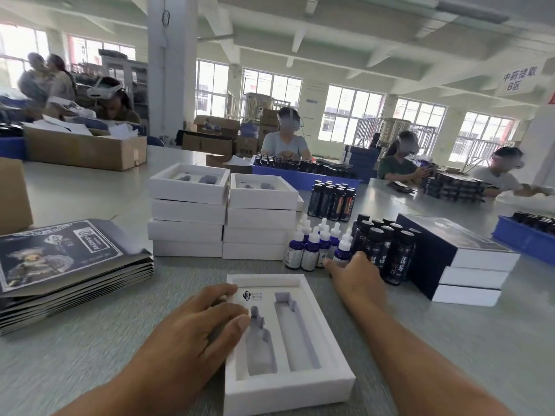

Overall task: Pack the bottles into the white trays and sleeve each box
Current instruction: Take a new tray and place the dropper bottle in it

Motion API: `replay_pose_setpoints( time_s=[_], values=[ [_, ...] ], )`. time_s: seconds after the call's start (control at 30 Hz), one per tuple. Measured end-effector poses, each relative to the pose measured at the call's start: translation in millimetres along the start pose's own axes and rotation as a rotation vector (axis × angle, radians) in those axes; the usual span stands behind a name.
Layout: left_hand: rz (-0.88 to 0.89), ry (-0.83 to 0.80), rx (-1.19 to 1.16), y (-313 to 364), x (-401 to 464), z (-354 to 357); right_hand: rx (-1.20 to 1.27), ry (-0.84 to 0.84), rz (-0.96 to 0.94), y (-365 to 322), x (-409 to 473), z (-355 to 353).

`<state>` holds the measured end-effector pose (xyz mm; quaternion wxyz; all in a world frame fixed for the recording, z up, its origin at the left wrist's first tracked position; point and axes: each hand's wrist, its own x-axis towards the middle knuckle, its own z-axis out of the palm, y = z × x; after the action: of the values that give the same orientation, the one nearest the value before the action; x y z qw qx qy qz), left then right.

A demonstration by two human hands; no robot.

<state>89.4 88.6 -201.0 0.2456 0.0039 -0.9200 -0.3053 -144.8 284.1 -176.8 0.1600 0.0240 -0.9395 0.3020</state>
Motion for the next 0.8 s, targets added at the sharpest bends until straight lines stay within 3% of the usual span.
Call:
replay_pose_setpoints(
  time_s=[0.17,0.33,0.4,0.8],
  values=[
    [0.002,-0.016,0.01,-2.3,0.4,-0.9,0.244,-0.159,-0.1,1.2,-6.5,-11.3],
    [0.004,-0.017,-0.005,-2.5,0.2,-0.3,1.055,-0.7,0.182,19.0,-34.4,-64.9],
    [0.004,-0.018,-0.002,-2.7,0.6,0.3,1.228,-0.824,0.229,34.5,-45.4,-87.7],
    [-0.053,-0.028,0.052,15.6,-1.4,-0.8,1.32,-1.006,0.037,40.5,-96.1,-132.8]
  ],
)
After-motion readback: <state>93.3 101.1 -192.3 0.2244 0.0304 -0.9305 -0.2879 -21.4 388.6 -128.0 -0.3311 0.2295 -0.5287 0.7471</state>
